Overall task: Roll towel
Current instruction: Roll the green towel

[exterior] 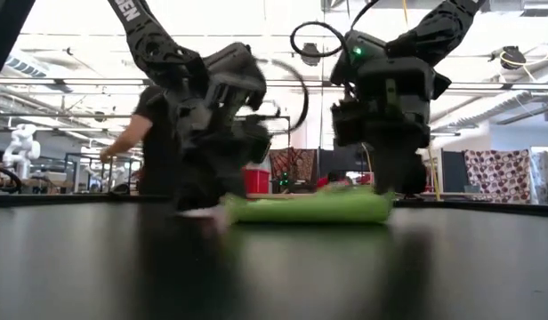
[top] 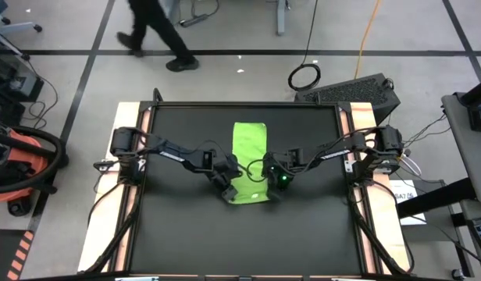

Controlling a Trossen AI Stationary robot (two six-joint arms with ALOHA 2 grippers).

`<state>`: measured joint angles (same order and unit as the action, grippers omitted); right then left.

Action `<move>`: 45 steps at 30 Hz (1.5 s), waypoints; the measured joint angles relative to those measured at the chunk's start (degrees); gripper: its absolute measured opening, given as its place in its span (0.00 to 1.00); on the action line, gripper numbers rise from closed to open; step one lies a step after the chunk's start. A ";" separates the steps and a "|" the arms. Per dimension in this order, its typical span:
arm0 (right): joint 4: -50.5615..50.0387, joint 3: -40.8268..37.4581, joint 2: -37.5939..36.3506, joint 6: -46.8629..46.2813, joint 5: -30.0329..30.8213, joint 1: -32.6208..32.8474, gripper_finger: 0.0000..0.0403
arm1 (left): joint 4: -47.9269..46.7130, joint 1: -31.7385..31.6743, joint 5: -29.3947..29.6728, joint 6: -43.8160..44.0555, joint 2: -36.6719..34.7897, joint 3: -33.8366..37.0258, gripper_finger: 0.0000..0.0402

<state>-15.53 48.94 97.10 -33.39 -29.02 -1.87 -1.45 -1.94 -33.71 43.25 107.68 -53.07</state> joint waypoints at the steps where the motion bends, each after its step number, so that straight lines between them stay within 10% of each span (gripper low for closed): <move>1: -1.19 -0.16 0.00 0.01 -0.03 0.00 0.06 | -0.70 -0.04 -0.99 0.37 0.67 0.16 0.00; 13: 1.37 -0.16 -3.96 13.54 3.97 3.41 0.32 | 0.74 -0.42 -3.75 1.96 2.49 -0.59 0.00; 22: 3.24 -0.12 -12.07 33.02 19.41 14.79 0.33 | 1.47 -1.13 -4.71 2.84 2.58 -0.60 0.00; 45: 9.44 -0.10 -1.88 43.89 27.31 23.01 0.33 | 2.40 -2.16 -5.25 4.32 2.62 -0.60 0.00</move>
<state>-6.09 48.84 95.22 10.51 -1.71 21.14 0.95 -4.10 -38.96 47.57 110.30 -53.67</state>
